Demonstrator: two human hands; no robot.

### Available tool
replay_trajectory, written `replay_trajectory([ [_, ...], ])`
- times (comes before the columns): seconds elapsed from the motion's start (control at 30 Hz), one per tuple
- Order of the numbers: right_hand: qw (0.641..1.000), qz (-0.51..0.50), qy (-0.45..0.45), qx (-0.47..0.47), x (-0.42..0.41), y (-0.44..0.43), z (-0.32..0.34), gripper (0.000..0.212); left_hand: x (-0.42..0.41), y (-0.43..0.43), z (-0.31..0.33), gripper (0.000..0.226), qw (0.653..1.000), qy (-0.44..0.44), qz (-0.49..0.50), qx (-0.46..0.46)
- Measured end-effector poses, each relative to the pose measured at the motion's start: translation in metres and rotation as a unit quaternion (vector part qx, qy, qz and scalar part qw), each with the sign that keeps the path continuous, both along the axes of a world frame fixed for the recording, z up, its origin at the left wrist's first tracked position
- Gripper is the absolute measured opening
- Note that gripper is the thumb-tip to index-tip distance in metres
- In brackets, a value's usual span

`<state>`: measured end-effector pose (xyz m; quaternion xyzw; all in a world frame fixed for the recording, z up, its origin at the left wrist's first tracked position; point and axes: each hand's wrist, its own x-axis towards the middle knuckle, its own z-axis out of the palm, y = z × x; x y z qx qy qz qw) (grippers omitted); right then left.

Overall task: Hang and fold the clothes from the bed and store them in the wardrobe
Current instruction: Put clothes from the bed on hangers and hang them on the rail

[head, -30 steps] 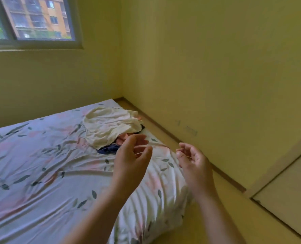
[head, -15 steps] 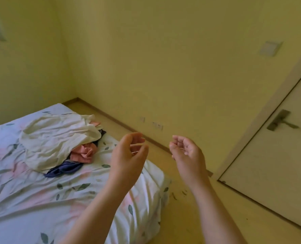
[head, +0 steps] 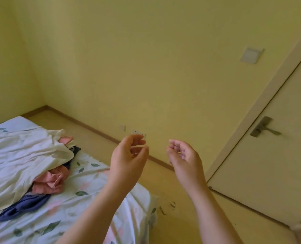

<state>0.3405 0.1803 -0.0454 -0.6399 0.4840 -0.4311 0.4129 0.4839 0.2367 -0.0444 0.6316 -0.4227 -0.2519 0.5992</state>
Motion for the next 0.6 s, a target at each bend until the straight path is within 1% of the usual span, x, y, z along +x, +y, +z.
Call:
replay_trajectory([
  [0.27, 1.0, 0.014, 0.0, 0.005, -0.024, -0.113, -0.018, 0.02, -0.022, -0.11, -0.015, 0.023, 1.0, -0.015, 0.016, 0.008],
  [0.43, 1.0, 0.023, 0.001, 0.017, -0.064, -0.21, -0.018, 0.023, -0.065, -0.206, -0.019, 0.022, 1.0, -0.002, 0.026, 0.011],
  [0.6, 0.999, 0.04, -0.002, 0.002, -0.106, -0.308, -0.004, 0.022, -0.11, -0.302, -0.01, 0.024, 0.999, 0.002, 0.033, 0.01],
])
